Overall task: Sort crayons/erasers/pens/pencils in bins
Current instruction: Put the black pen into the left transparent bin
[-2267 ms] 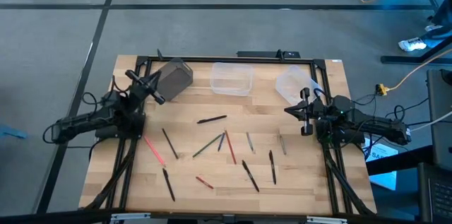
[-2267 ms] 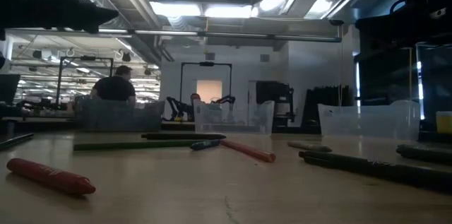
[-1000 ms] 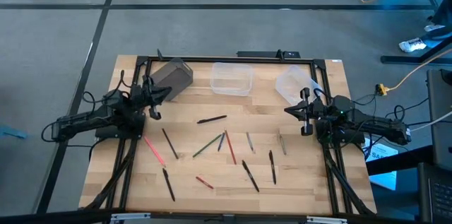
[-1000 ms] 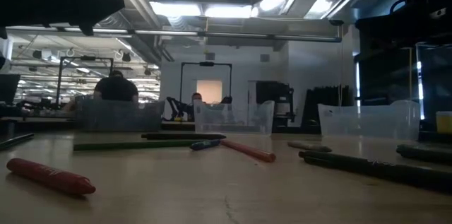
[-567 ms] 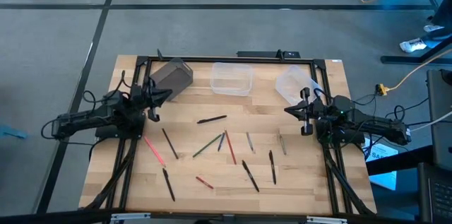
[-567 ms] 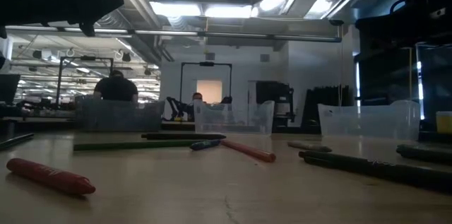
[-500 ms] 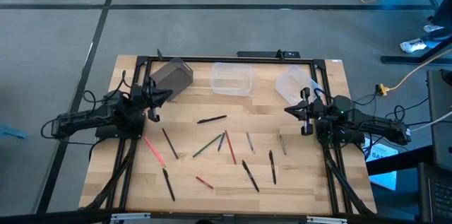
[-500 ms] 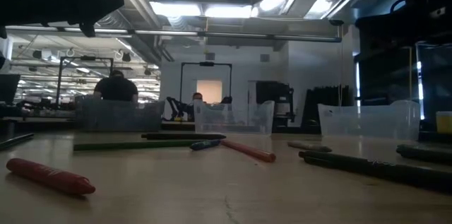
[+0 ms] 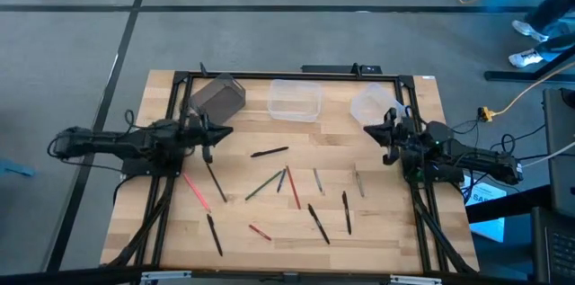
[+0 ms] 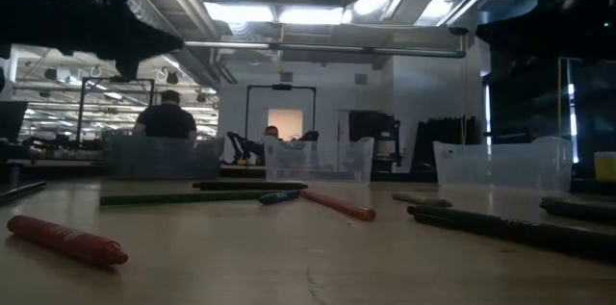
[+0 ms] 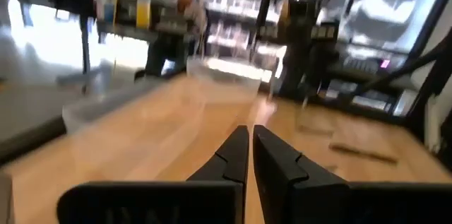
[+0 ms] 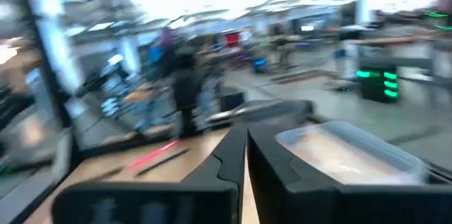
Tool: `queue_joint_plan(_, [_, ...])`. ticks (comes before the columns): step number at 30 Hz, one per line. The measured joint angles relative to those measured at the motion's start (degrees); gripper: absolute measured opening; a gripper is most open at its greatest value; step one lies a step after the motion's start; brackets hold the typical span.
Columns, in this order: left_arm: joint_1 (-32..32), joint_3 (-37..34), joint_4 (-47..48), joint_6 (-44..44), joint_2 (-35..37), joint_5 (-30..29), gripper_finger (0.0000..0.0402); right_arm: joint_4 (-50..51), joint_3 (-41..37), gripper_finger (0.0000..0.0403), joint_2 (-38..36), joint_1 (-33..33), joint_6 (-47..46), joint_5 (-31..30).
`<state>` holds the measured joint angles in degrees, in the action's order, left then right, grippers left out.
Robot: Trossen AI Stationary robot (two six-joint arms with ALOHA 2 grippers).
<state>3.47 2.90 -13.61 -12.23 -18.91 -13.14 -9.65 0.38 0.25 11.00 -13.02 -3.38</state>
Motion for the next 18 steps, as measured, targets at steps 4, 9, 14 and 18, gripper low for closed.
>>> queue_joint_plan(4, [-2.18, 0.0, -0.07, -4.29, -6.02, -6.26, 0.0041, -1.71, 0.0, 0.0023, 0.05, 0.0, -3.07, -7.47])
queue_joint_plan(9, [-2.34, -0.04, -1.91, -8.85, -11.09, -8.73, 0.0093, -7.3, 0.0, 0.0023, 0.35, 0.02, -2.99, -12.21])
queue_joint_plan(14, [-2.58, 0.01, -8.38, -9.95, -17.39, -4.03, 0.0126, -8.74, 0.24, 0.0035, 3.68, 0.02, -3.53, -10.23])
queue_joint_plan(18, [-3.35, 4.27, -7.37, -9.42, -26.06, -2.53, 0.0128, -7.61, 0.37, 0.0068, 10.34, 0.02, -4.51, -8.56])
